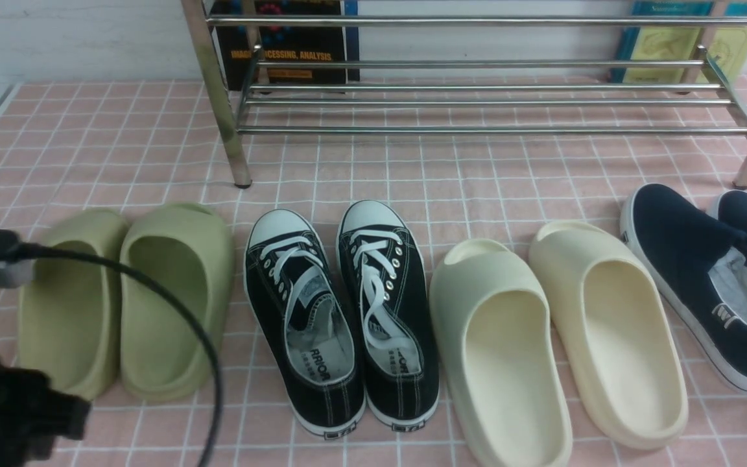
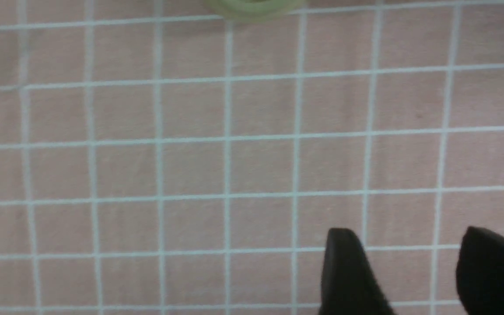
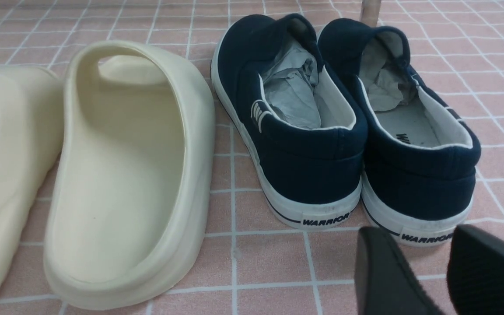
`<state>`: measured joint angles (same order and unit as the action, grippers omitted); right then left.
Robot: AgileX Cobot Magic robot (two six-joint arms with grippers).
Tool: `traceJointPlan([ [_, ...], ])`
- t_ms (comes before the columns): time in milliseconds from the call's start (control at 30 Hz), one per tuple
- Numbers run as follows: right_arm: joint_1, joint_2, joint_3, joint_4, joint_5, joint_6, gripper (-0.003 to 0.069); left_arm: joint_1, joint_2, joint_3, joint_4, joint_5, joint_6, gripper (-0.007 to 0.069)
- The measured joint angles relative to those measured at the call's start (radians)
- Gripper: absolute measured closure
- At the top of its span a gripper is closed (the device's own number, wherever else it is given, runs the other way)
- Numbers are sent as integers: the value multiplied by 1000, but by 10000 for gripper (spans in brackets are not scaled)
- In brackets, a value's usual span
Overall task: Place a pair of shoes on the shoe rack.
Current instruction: Use the left arm to grab the shoe closest to it
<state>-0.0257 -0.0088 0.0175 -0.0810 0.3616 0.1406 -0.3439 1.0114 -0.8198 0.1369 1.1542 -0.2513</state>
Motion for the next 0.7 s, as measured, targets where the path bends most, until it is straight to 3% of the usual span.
traceJointPlan([
  [100, 0, 0, 0, 0, 0, 0, 419, -102, 96, -11, -31, -108, -62, 74],
  [200, 0, 0, 0, 0, 0, 0, 419, -151, 201, -63, -39, -201, -133, 32],
  [400, 0, 0, 0, 0, 0, 0, 419, -164, 394, -202, -65, -294, -180, 62],
  [700, 0, 0, 0, 0, 0, 0, 419, -164, 600, -248, -125, -359, -178, 83],
])
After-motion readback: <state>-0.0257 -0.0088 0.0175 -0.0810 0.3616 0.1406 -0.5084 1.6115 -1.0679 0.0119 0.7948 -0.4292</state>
